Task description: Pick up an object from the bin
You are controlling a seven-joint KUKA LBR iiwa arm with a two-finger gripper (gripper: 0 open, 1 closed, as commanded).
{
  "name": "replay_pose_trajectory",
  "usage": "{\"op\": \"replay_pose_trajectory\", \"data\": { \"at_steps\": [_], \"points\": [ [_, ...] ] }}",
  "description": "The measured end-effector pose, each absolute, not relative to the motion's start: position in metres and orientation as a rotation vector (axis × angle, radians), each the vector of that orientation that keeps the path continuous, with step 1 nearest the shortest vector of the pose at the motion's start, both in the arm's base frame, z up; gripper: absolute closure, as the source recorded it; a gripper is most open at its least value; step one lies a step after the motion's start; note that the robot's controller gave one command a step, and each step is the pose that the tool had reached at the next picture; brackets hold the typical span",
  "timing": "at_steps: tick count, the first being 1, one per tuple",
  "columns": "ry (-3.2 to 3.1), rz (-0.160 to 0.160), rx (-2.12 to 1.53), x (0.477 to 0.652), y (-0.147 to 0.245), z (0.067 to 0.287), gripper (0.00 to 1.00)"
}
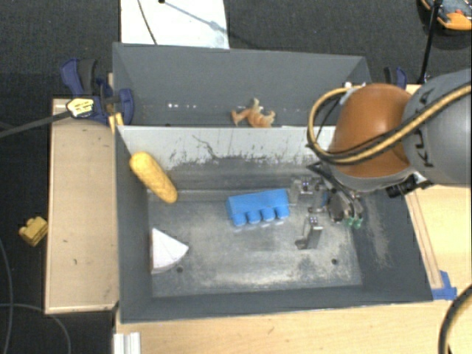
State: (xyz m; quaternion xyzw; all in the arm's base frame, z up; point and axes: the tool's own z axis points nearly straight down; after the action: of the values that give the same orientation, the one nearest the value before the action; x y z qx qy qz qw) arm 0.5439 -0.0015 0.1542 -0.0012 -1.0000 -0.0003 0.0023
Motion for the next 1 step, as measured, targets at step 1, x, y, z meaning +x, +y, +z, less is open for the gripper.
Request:
{"op": "replay_pose_trajectory", "data": {
  "at_steps": [1],
  "points": [
    [-3.144, -0.001, -0.004, 0.5451, -0.0015, 0.1587, 0.00]
  ]
}}
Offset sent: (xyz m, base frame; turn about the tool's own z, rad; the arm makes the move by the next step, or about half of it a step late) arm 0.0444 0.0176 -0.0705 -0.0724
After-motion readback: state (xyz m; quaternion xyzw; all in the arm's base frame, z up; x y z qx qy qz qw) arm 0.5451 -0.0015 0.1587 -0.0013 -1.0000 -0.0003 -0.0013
